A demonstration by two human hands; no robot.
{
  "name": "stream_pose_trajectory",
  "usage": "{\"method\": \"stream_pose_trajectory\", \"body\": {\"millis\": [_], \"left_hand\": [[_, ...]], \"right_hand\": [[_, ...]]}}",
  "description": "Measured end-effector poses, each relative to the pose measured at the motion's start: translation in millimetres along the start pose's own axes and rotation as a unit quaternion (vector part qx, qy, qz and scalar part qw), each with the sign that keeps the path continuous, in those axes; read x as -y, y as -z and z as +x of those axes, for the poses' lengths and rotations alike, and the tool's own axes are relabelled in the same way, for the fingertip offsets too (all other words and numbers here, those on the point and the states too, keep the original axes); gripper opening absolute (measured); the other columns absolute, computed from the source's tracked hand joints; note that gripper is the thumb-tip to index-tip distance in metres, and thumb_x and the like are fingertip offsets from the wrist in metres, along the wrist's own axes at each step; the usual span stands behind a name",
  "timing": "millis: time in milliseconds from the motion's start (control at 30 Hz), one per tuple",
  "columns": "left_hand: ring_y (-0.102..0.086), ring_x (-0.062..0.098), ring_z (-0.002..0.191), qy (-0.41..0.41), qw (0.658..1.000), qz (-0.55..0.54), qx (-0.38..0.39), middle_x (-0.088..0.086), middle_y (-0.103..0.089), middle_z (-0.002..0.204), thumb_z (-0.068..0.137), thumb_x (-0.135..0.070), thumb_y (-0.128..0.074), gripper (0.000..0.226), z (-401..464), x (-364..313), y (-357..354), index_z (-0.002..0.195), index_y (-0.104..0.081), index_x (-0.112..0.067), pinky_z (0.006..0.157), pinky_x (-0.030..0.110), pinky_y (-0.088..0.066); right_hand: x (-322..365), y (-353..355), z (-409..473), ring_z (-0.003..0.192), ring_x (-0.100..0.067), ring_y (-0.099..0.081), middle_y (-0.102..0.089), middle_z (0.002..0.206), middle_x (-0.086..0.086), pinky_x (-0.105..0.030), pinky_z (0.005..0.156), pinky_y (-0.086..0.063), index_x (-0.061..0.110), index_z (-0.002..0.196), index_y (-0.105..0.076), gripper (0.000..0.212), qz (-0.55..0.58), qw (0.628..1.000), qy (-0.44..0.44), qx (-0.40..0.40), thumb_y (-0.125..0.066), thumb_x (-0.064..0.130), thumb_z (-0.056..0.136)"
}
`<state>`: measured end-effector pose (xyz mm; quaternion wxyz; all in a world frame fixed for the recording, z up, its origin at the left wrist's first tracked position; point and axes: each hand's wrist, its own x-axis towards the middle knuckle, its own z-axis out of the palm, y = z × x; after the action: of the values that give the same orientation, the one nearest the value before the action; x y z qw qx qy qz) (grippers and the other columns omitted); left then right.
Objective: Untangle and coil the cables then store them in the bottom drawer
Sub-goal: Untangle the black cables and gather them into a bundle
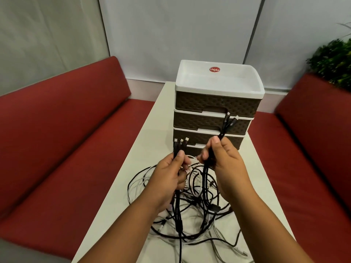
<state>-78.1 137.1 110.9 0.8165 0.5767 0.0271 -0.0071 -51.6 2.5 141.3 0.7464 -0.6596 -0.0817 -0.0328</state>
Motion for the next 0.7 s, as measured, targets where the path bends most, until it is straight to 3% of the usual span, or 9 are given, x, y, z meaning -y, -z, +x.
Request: {"method": "stream_pose_trajectory", "body": {"millis": [167, 233, 333, 400, 467, 567, 633, 700], "left_hand": [[-0.025, 0.006, 0.043, 0.018, 0.996, -0.082, -0.018, 0.0, -0.041, 0.066, 0.103, -0.026, -0.042, 0.029, 6, -5, 2, 0.083, -0.054, -0.009, 0.041, 0.017, -0.021], [-0.03, 0.007, 0.047, 0.011, 0.997, -0.074, -0.017, 0.0, -0.044, 0.07, 0.101, -0.031, -0.043, 0.029, 7, -3, 0, 0.086, -0.055, -0.01, 0.046, 0.02, -0.026], [-0.046, 0.003, 0.055, 0.009, 0.999, 0.017, -0.032, -0.011, -0.054, 0.072, 0.088, -0.054, -0.053, 0.041, 4, -2, -8, 0.098, -0.06, -0.015, 0.059, 0.023, -0.036], [-0.059, -0.002, 0.067, 0.01, 0.997, 0.07, -0.04, -0.014, -0.061, 0.076, 0.084, -0.061, -0.06, 0.048, 3, 1, -13, 0.104, -0.059, -0.018, 0.068, 0.022, -0.044], [-0.066, 0.003, 0.082, 0.003, 0.994, 0.097, -0.049, -0.01, -0.068, 0.084, 0.089, -0.052, -0.056, 0.037, 4, 4, -18, 0.102, -0.062, -0.019, 0.075, 0.02, -0.048], [-0.058, 0.01, 0.071, -0.015, 0.986, 0.147, -0.077, -0.003, -0.059, 0.074, 0.099, -0.043, -0.048, 0.031, 5, 6, -18, 0.085, -0.057, -0.017, 0.066, 0.024, -0.044], [-0.05, 0.01, 0.065, -0.035, 0.98, 0.165, -0.106, -0.006, -0.053, 0.067, 0.101, -0.041, -0.045, 0.033, 7, 8, -16, 0.079, -0.054, -0.018, 0.064, 0.027, -0.041], [-0.055, 0.011, 0.068, -0.051, 0.981, 0.129, -0.133, -0.008, -0.056, 0.066, 0.103, -0.039, -0.041, 0.034, 9, 4, -12, 0.08, -0.054, -0.018, 0.071, 0.03, -0.048]], "right_hand": [[-18, -9, -16, 0.052, -0.008, -0.034, -0.041, 0.055, 0.012, -0.032, 0.053, -0.029, 0.017, 0.085, -0.055, 0.031, -0.115, 0.99, -0.031, 0.075, -0.039, 0.035, 0.103], [-21, -15, -21, 0.053, -0.002, -0.04, -0.047, 0.055, 0.015, -0.031, 0.057, -0.032, 0.022, 0.085, -0.057, 0.029, -0.176, 0.981, -0.028, 0.079, -0.04, 0.041, 0.098], [-20, -19, -23, 0.057, 0.004, -0.05, -0.051, 0.063, 0.011, -0.015, 0.052, -0.034, 0.024, 0.075, -0.047, 0.027, -0.29, 0.955, 0.016, 0.06, -0.039, 0.023, 0.101], [-19, -22, -25, 0.062, -0.001, -0.051, -0.05, 0.07, 0.012, -0.016, 0.049, -0.033, 0.022, 0.08, -0.046, 0.024, -0.377, 0.923, 0.03, 0.071, -0.036, 0.022, 0.102], [-21, -23, -26, 0.068, -0.008, -0.052, -0.05, 0.076, 0.015, -0.019, 0.054, -0.035, 0.024, 0.1, -0.052, 0.017, -0.418, 0.903, 0.034, 0.09, -0.035, 0.024, 0.102], [-22, -23, -30, 0.072, -0.007, -0.055, -0.056, 0.08, 0.014, -0.024, 0.06, -0.042, 0.023, 0.113, -0.054, 0.021, -0.428, 0.897, 0.053, 0.099, -0.036, 0.024, 0.101], [-27, -21, -33, 0.077, -0.016, -0.059, -0.06, 0.084, 0.007, -0.033, 0.065, -0.046, 0.023, 0.105, -0.054, 0.017, -0.432, 0.892, 0.076, 0.108, -0.038, 0.028, 0.102], [-37, -20, -39, 0.072, -0.017, -0.055, -0.055, 0.075, 0.008, -0.036, 0.064, -0.043, 0.025, 0.085, -0.047, 0.019, -0.44, 0.883, 0.075, 0.148, -0.042, 0.035, 0.1]]}}
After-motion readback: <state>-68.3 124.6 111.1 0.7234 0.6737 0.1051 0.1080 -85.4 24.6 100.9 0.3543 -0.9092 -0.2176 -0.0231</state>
